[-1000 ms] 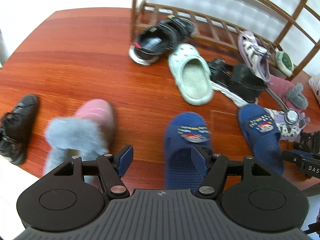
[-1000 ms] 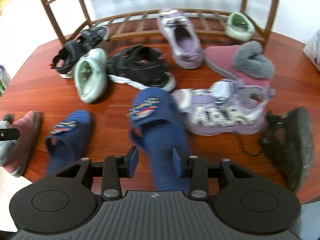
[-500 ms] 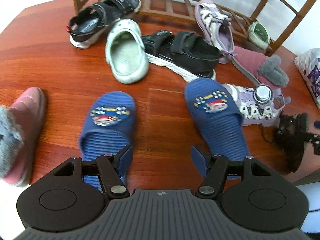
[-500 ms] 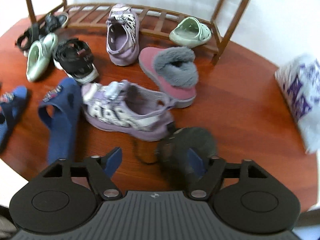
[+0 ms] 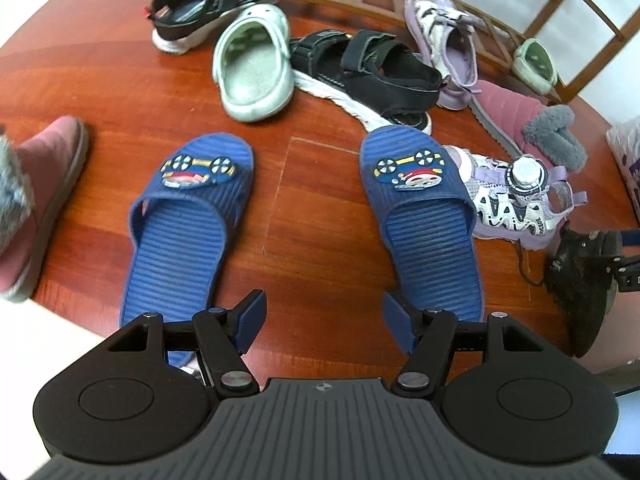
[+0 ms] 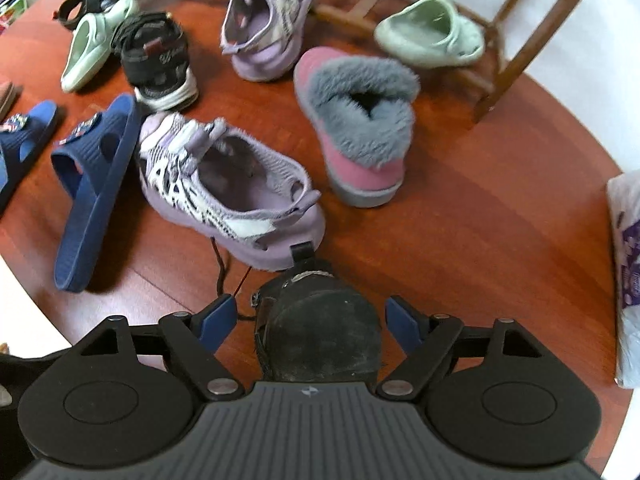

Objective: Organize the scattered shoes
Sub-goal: 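Move the right tool to the black shoe beside the lilac sneaker and grasp it, then lift the black shoe with the right tool and carry it across the table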

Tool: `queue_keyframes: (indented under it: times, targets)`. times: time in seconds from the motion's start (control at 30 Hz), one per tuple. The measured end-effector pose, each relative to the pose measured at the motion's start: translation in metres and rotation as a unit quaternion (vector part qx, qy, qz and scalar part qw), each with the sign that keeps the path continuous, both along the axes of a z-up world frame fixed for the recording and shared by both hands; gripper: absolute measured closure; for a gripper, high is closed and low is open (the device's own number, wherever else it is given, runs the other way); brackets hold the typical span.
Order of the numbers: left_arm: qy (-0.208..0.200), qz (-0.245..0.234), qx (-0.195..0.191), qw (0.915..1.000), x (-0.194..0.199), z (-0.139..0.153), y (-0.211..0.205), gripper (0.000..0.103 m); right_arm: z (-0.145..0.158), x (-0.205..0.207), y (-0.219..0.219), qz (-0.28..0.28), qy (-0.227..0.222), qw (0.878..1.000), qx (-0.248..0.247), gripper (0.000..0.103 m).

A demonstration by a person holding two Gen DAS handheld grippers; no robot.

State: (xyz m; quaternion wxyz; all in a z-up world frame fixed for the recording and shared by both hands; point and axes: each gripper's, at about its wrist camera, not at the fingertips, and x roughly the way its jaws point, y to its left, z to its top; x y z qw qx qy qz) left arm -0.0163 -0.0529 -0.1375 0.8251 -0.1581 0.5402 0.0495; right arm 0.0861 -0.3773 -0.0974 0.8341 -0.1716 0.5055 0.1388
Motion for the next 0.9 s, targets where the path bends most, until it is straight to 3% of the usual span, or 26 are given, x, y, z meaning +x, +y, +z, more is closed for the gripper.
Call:
queue_keyframes:
  times: [0.07, 0.43, 0.5, 0.6, 0.9]
  targets:
    - [0.001, 0.01, 0.0, 1.0, -0.003, -0.002, 0.0, 0.036, 0.001, 0.005, -0.004, 0.004, 0.003, 1.0, 0.002, 0.035]
    - [-0.002, 0.004, 0.0, 1.0, -0.002, -0.003, -0.011, 0.036, 0.004, 0.031, -0.027, 0.029, 0.021, 0.999, 0.011, 0.039]
    - [-0.004, -0.008, 0.003, 1.0, 0.003, -0.003, -0.015, 0.036, 0.021, 0.034, -0.042, -0.001, -0.015, 1.0, 0.022, 0.041]
    - [-0.006, -0.026, 0.007, 0.9996, 0.01, -0.002, -0.021, 0.036, 0.029, 0.035, -0.061, -0.032, -0.03, 0.999, 0.032, 0.043]
    - [-0.002, -0.078, 0.015, 0.9969, 0.027, -0.004, -0.04, 0.036, -0.013, -0.003, -0.09, -0.104, 0.003, 0.993, 0.051, 0.055]
